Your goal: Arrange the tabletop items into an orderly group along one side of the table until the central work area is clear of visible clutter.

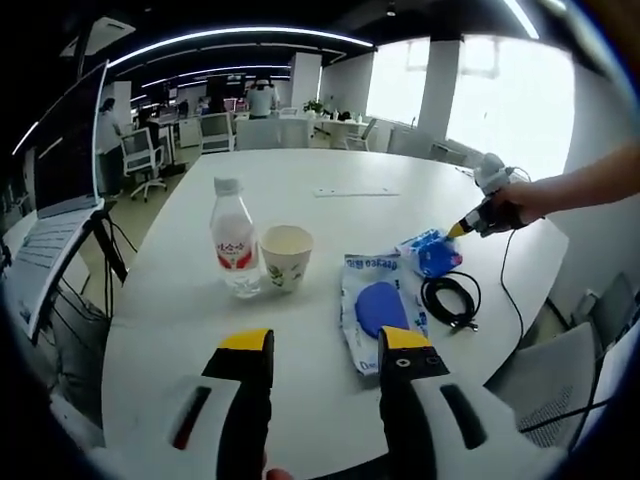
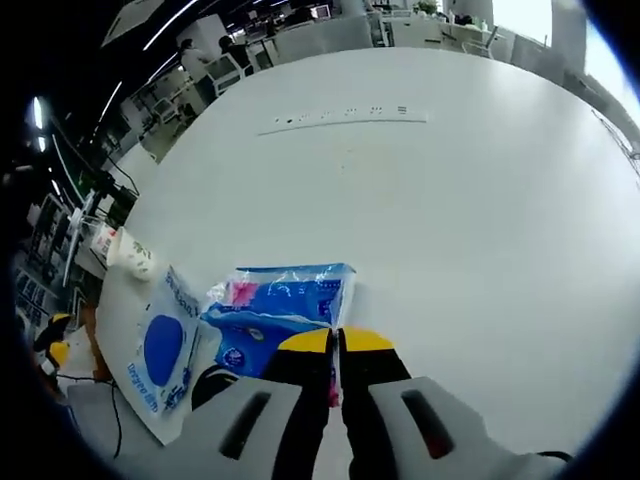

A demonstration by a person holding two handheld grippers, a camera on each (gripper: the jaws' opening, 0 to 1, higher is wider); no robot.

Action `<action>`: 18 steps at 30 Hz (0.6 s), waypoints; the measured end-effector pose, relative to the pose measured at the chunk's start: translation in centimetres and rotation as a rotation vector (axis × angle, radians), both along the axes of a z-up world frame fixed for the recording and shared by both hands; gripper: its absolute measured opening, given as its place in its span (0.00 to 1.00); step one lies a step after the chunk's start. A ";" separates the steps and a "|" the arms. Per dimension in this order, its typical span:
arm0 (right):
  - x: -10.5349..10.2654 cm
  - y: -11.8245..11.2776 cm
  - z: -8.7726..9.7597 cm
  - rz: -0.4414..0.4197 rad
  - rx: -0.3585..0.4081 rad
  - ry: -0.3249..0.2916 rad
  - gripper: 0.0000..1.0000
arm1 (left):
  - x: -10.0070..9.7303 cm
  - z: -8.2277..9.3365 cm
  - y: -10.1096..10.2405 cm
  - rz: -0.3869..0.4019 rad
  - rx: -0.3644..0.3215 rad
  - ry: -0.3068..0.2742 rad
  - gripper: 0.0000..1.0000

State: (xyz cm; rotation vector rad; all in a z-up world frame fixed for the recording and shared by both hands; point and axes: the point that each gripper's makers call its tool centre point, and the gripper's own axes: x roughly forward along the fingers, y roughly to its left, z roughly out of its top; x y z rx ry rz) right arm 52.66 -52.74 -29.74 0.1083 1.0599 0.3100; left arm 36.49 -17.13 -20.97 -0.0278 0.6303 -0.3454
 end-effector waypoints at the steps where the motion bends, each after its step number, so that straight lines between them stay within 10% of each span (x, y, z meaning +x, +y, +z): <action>1: 0.1 -0.1 0.0 0.004 -0.008 -0.001 0.00 | -0.1 -0.2 -0.2 -0.004 0.004 0.004 0.41; 18: 0.5 -1.0 -0.3 0.026 -0.026 -0.009 0.06 | -1.0 -0.9 -1.9 -0.032 -0.009 0.029 0.41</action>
